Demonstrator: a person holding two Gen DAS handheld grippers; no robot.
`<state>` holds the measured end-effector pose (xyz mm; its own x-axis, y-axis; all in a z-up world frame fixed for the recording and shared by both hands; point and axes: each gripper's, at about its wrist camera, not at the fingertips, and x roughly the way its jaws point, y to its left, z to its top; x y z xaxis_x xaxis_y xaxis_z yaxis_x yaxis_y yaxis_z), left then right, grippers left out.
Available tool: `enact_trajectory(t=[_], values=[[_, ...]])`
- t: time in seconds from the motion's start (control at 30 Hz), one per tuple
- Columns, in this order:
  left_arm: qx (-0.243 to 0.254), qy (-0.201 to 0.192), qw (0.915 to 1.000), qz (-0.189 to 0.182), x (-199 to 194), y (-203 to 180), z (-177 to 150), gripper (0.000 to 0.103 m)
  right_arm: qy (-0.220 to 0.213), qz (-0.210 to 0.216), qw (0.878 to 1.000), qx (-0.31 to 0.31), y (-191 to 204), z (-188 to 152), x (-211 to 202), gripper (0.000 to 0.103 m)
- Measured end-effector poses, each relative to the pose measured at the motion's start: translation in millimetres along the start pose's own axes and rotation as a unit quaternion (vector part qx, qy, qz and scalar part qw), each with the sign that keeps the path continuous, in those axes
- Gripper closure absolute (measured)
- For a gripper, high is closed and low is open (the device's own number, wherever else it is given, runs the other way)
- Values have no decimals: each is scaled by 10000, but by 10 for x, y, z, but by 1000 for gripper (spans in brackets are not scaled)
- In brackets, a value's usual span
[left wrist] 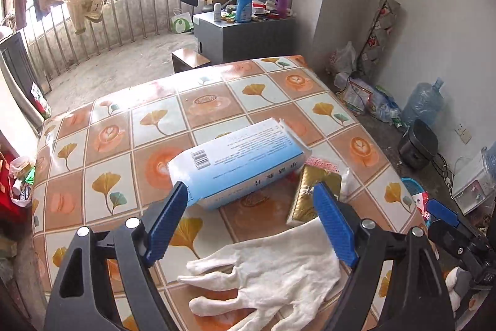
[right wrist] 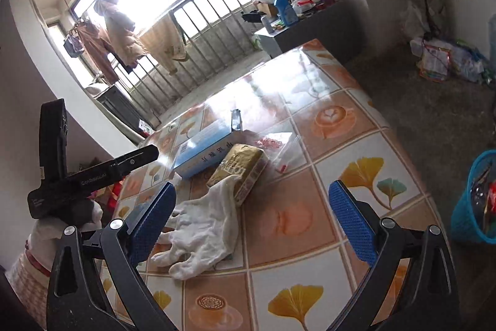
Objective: Collect trash
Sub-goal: 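Move both open tools back to the table, then close the right tool on the white cloth glove and lift it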
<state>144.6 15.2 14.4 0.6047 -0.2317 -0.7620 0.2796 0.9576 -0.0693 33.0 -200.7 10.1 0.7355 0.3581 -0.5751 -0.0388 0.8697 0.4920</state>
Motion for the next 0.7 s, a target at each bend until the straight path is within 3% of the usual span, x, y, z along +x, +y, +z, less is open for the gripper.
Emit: enact_trajectory(t=[0.17,0.3,0.7], values=[[-423,337,9982,243,116,223,-271,22,337,218,9991,-140,140,-124,80,9],[-489,459,9967,453,160,322,-383,27,528,302,9981,-116,147,-165,116,10],[-721,989,9899,718,450,501,-596,52,977,699,9923,310,97,-255,254,25]])
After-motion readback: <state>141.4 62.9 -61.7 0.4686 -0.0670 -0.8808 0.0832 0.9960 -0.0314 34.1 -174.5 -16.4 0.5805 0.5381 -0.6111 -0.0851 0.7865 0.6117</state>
